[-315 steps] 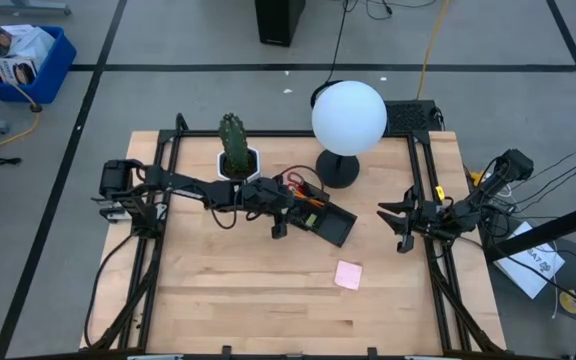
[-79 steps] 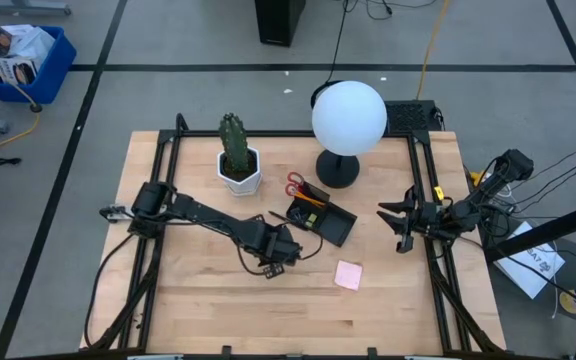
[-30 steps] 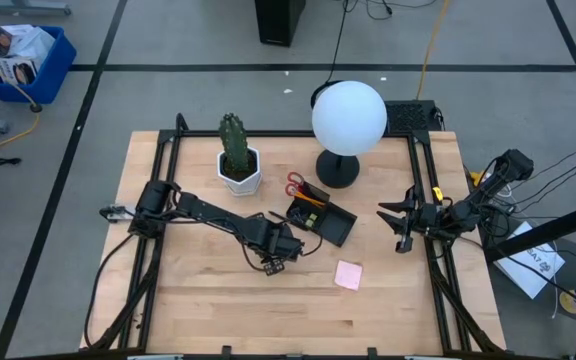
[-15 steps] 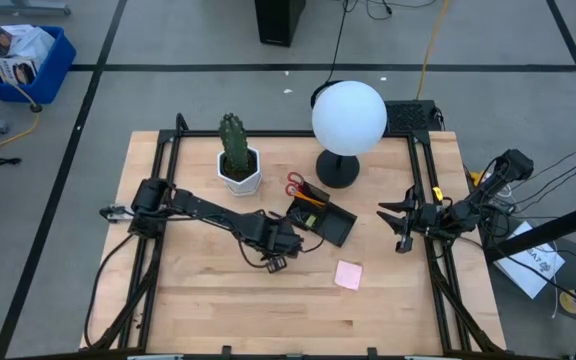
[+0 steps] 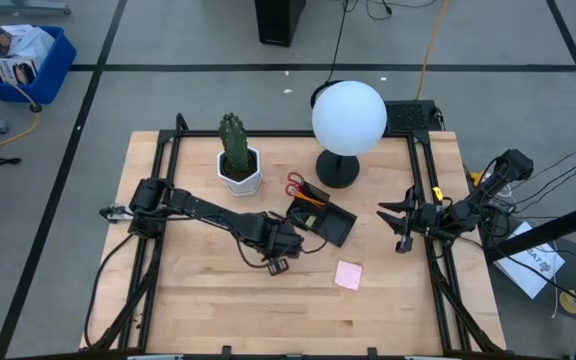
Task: Pick and place office supplies into organizer
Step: Put the black binder clip into the black desk organizer
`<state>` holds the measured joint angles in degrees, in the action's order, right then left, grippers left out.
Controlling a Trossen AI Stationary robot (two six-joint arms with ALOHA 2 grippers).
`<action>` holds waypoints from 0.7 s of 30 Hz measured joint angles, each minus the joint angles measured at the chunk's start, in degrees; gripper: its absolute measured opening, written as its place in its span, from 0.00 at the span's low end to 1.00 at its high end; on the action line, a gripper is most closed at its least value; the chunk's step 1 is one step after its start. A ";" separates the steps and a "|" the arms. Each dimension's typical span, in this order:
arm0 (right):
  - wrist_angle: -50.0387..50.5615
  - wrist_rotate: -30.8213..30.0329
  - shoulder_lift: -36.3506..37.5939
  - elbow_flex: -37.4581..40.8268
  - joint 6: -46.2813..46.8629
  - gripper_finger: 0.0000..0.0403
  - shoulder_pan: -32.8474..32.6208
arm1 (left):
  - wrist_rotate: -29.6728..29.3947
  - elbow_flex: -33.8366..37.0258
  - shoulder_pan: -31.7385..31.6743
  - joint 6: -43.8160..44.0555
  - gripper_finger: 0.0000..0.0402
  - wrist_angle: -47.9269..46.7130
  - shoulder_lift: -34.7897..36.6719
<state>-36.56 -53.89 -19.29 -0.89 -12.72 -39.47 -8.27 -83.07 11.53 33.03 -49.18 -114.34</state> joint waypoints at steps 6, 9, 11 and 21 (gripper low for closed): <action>-0.02 0.00 0.00 0.01 -0.01 0.25 -0.01 | -4.06 0.00 0.07 10.69 0.37 3.91 0.00; 0.00 0.00 0.00 0.02 0.00 0.25 -0.01 | -3.31 0.00 0.35 12.59 0.46 7.11 0.00; -0.01 0.00 0.00 0.00 -0.01 0.25 -0.01 | -2.38 -0.02 0.61 7.27 0.50 8.64 0.02; -0.02 -0.01 0.00 0.00 0.00 0.25 0.00 | 12.61 -0.03 1.46 17.41 0.58 10.52 0.07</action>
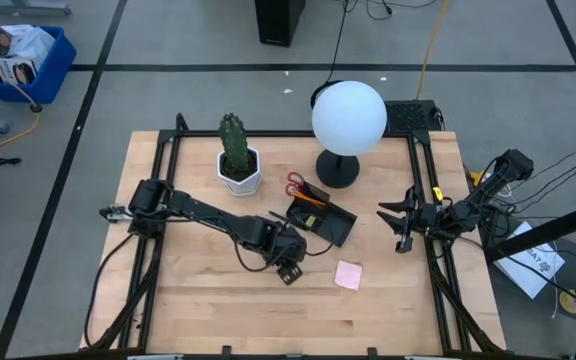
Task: Pick and place office supplies into organizer
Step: Put the black binder clip into the black desk organizer
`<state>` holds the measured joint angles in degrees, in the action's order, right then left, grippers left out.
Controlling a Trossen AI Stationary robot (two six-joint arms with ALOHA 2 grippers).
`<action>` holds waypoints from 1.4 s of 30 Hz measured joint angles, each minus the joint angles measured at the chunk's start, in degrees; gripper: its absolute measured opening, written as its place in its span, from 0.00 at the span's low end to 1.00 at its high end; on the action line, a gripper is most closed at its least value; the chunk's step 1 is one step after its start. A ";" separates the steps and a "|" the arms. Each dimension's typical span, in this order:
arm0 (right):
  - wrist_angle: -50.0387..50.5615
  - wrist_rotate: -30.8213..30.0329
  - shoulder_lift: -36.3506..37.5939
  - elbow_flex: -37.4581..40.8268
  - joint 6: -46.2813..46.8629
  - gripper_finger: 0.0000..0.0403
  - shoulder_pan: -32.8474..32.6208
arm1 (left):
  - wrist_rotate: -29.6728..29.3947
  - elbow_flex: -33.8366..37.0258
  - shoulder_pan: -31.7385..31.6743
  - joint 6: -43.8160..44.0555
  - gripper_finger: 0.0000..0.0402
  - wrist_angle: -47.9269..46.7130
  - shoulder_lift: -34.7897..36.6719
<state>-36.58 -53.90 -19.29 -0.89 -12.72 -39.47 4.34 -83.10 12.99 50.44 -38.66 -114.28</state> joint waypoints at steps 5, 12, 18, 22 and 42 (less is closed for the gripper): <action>0.00 0.01 0.00 0.00 -0.01 0.25 -0.01 | 12.10 -0.01 0.08 17.19 0.58 -0.15 0.00; 0.02 0.01 0.00 0.02 -0.01 0.25 -0.01 | 14.01 -0.01 0.28 28.42 0.58 -0.36 0.75; 0.13 0.01 -0.04 0.00 -0.01 0.25 0.01 | 13.56 -0.07 -0.64 42.05 0.58 3.78 0.87; 0.03 0.01 -0.02 0.01 -0.01 0.25 -0.01 | 12.53 -0.07 -0.04 41.81 0.58 -1.08 0.87; 0.00 0.01 -0.02 0.02 -0.01 0.25 -0.01 | 3.48 -0.03 -0.22 45.42 0.58 -11.36 0.85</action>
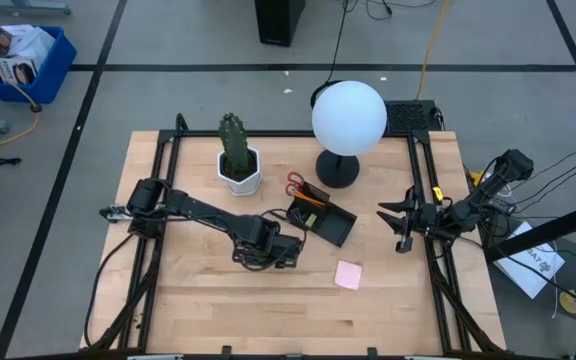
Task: Pick and place office supplies into organizer
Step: Put the black binder clip into the black desk organizer
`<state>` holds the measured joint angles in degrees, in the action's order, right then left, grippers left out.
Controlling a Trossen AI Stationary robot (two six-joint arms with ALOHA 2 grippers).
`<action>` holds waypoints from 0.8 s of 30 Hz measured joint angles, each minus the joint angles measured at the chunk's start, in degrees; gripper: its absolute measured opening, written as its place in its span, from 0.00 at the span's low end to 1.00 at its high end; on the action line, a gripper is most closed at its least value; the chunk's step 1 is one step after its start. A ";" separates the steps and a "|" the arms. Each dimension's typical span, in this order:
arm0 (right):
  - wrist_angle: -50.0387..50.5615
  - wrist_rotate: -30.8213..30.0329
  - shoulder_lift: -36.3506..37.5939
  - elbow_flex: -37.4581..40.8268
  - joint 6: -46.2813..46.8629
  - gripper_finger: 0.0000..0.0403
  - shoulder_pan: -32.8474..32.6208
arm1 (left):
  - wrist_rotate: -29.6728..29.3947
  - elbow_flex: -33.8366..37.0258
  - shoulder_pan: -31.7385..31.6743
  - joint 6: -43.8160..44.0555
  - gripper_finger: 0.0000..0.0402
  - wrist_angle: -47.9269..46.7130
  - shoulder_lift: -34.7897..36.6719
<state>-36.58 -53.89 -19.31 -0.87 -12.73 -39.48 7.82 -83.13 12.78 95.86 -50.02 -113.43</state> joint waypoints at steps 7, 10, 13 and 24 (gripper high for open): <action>0.00 0.00 0.00 0.00 0.00 0.25 0.00 | -0.98 0.00 0.15 2.43 0.58 -0.84 0.00; 0.02 0.00 0.00 -0.01 0.00 0.25 0.02 | -0.55 0.00 -0.27 0.88 0.58 -1.07 -0.02; 0.02 0.00 0.00 0.00 0.01 0.25 0.00 | -0.51 0.00 -0.22 0.08 0.58 -0.20 -0.02; 0.00 0.00 0.02 0.00 0.00 0.25 0.00 | -3.83 0.02 -2.95 -4.74 0.58 -1.07 -0.04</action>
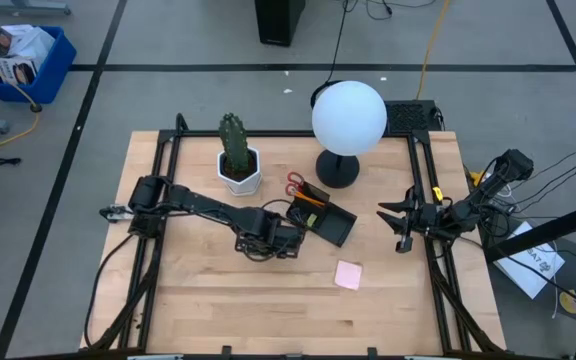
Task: Pick and place office supplies into organizer
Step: Put the black binder clip into the black desk organizer
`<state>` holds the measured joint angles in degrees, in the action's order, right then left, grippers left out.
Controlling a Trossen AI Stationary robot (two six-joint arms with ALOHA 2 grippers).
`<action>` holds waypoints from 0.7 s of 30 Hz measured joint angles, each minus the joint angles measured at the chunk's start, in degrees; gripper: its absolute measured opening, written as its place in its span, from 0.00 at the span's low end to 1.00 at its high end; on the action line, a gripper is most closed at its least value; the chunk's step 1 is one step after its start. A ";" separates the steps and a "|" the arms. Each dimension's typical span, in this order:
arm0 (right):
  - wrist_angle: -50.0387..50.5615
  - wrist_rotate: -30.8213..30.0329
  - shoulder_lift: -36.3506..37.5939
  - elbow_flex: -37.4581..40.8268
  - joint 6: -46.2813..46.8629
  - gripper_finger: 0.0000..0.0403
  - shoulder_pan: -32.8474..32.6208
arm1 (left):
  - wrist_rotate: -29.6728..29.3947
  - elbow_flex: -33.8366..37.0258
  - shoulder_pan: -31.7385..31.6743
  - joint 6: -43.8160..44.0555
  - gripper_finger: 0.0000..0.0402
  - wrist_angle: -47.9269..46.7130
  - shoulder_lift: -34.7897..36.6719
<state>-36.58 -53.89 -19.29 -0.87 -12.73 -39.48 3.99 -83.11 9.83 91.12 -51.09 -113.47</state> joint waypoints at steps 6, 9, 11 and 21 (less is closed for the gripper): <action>0.01 0.00 0.00 -0.01 0.00 0.25 0.01 | 0.33 0.00 -0.15 -0.87 0.58 -0.09 0.00; 0.02 0.00 0.00 0.00 0.00 0.25 0.01 | 0.46 0.00 -0.13 -1.01 0.58 0.55 0.00; 0.02 0.00 0.00 0.00 0.00 0.25 0.00 | 0.23 0.00 -0.18 -0.89 0.58 0.61 0.00; 0.02 0.00 0.00 0.00 0.00 0.25 0.02 | -1.08 0.00 -0.34 -0.86 0.58 0.19 0.00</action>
<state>-36.56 -53.89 -19.29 -0.86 -12.73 -39.46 2.91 -83.11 9.48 90.25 -50.90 -113.47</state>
